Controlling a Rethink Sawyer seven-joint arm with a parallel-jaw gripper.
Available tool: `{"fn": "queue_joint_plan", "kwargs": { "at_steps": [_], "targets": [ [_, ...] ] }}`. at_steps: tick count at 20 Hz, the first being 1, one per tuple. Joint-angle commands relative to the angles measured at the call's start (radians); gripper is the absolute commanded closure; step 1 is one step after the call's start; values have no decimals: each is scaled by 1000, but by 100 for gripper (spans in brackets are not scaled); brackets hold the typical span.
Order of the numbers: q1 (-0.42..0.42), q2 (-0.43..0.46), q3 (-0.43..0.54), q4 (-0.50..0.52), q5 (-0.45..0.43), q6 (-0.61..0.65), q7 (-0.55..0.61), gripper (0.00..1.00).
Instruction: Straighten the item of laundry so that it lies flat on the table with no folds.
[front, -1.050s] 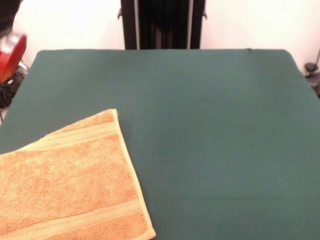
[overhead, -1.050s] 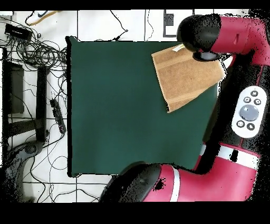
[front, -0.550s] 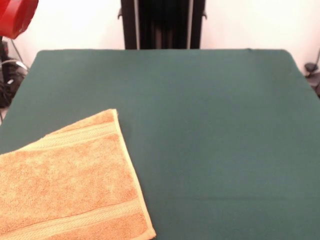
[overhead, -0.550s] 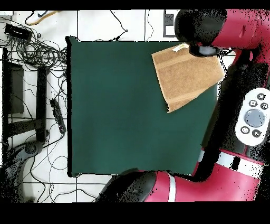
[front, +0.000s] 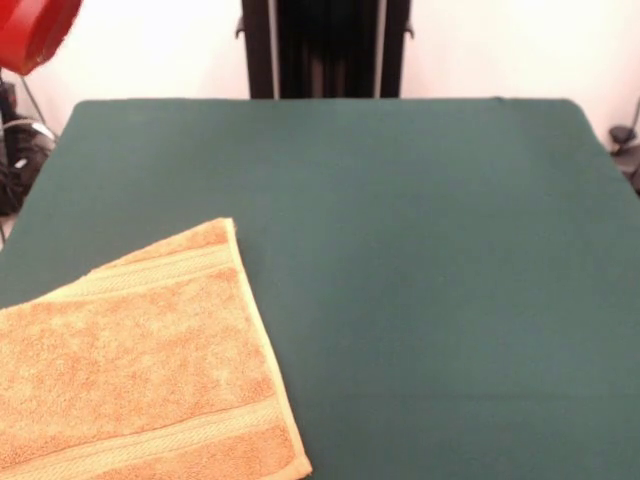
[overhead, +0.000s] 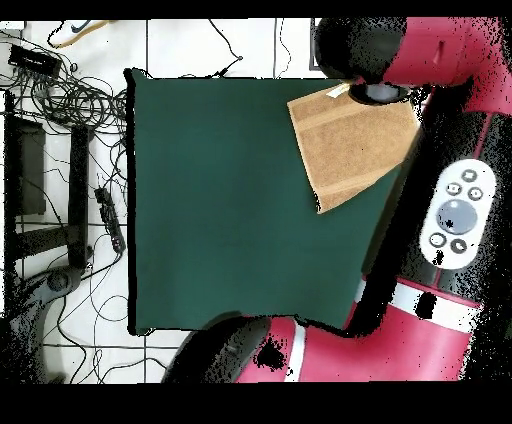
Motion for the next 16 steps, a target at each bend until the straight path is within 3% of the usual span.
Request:
{"fn": "queue_joint_plan", "kwargs": {
  "at_steps": [1, 4, 6, 11, 16],
  "targets": [
    [64, 93, -30, 79, 21, 88, 511, 0],
    [64, 98, -28, 74, 23, 87, 461, 0],
    [57, 87, -12, 95, 9, 13, 357, 0],
    [-44, 26, 121, 208, 129, -90, 118, 0],
    [-74, 40, 149, 204, 155, -112, 28, 0]
  ]
}}
